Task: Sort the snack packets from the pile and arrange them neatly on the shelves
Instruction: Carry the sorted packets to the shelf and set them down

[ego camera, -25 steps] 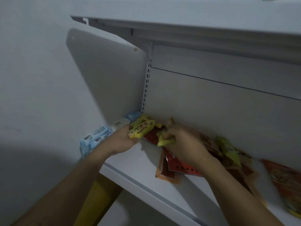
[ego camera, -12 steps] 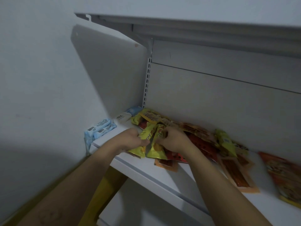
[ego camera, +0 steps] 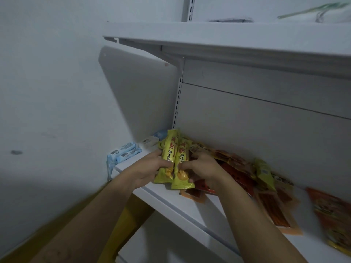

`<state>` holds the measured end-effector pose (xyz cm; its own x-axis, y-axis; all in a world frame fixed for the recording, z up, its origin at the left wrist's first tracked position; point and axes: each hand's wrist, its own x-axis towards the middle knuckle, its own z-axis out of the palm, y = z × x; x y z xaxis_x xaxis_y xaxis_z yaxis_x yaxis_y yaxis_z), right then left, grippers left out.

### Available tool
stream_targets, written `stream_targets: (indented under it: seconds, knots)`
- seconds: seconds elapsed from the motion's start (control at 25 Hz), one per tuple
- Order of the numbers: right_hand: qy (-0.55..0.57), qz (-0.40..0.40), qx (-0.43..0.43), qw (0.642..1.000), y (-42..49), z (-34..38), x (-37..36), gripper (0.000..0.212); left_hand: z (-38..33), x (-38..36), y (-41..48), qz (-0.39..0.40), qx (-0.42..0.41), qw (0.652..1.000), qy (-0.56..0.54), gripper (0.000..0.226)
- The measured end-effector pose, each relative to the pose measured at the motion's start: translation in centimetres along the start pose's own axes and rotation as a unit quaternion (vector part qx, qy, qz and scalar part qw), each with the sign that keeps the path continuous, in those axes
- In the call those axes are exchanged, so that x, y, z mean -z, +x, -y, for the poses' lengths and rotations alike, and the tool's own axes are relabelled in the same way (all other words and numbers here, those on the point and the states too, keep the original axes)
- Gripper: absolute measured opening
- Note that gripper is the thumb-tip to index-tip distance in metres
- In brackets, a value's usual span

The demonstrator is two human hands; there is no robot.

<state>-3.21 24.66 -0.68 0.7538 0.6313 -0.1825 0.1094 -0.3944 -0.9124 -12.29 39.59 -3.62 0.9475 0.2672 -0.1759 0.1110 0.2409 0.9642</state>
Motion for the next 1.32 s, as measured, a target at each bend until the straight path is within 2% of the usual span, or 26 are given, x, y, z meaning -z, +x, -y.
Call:
stream_targets:
  seconds: [0.08,0.16,0.24,0.4,0.6,0.76,0.84,1.0,1.32]
  knots:
    - [0.016,0.007,0.025,1.0,-0.4,0.1,0.1,0.02,-0.1,-0.5,-0.1,0.012,-0.029,0.999,-0.027,0.048]
    - [0.036,-0.001,0.045,0.998,-0.7,0.2,0.5,0.015,-0.4,-1.4,-0.2,-0.005,-0.065,0.998,-0.003,0.046]
    - [0.057,-0.013,0.061,0.996,-0.8,0.1,1.1,0.02,-0.6,-1.6,-0.2,-0.033,-0.083,0.996,-0.003,0.043]
    - [0.095,-0.032,0.076,0.992,-1.4,0.0,3.0,0.031,-0.7,-2.2,-0.4,-0.035,-0.1,0.994,-0.014,0.048]
    - [0.089,-0.027,0.102,0.99,-2.1,-0.3,4.8,0.025,0.1,-3.1,-0.4,0.019,-0.096,0.993,-0.067,0.042]
    - [0.095,-0.008,0.108,0.99,-2.0,-0.7,5.3,0.027,0.4,-4.1,0.0,0.001,-0.1,0.993,-0.059,0.028]
    - [0.097,-0.011,0.106,0.99,-1.7,-1.1,5.1,0.031,0.4,-4.7,0.1,-0.012,-0.103,0.993,-0.051,0.027]
    - [0.127,-0.022,0.102,0.986,-1.2,-1.7,4.3,0.052,0.6,-5.6,0.3,-0.047,-0.113,0.991,-0.049,0.026]
    - [-0.005,-0.087,0.12,0.989,-0.4,-1.1,3.7,0.068,0.6,-6.8,2.2,-0.107,-0.127,0.986,-0.036,0.02]
